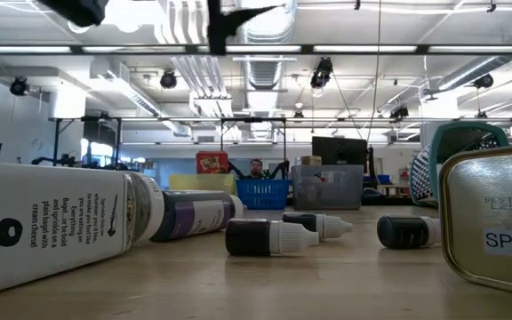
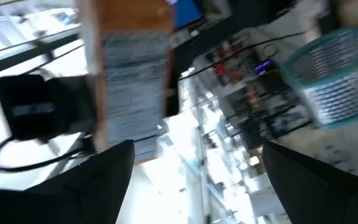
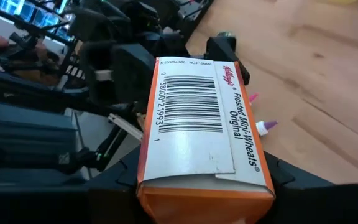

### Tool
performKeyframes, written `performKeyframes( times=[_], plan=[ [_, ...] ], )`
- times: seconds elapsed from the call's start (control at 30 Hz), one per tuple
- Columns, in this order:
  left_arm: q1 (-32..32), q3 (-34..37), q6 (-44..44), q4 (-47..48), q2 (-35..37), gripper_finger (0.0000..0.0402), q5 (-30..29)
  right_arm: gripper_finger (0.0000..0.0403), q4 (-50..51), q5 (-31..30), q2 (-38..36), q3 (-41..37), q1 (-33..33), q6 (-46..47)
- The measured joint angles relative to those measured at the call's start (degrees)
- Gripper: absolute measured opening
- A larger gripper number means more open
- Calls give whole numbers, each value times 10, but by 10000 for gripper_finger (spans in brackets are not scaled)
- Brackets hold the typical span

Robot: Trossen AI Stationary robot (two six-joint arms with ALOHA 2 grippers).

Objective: Pick & Place Kitchen Items
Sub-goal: Put the orange cereal box into the yellow bin

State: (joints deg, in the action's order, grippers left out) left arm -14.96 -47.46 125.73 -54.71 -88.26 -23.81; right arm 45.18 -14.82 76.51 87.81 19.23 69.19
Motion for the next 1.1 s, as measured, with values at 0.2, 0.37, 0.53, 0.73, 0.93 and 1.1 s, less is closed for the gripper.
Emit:
performKeyframes(
  times=[0.2,0.37,0.53,0.73,0.93,1.1],
  plan=[
    [-10,-28,27,2,2,350,31,153,-10,5,0,0,1,-8],
    [-14,-20,32,16,7,342,93,164,-10,18,0,0,1,-10],
    [-14,-23,48,22,-3,341,136,174,-13,20,0,0,0,-8],
    [-14,-54,60,20,-15,341,161,160,-18,24,0,0,0,-8],
    [-14,-82,60,38,-41,341,168,161,-44,32,0,0,0,-17],
    [-14,-102,63,38,-62,341,172,175,-40,33,0,0,0,-21]
  ],
)
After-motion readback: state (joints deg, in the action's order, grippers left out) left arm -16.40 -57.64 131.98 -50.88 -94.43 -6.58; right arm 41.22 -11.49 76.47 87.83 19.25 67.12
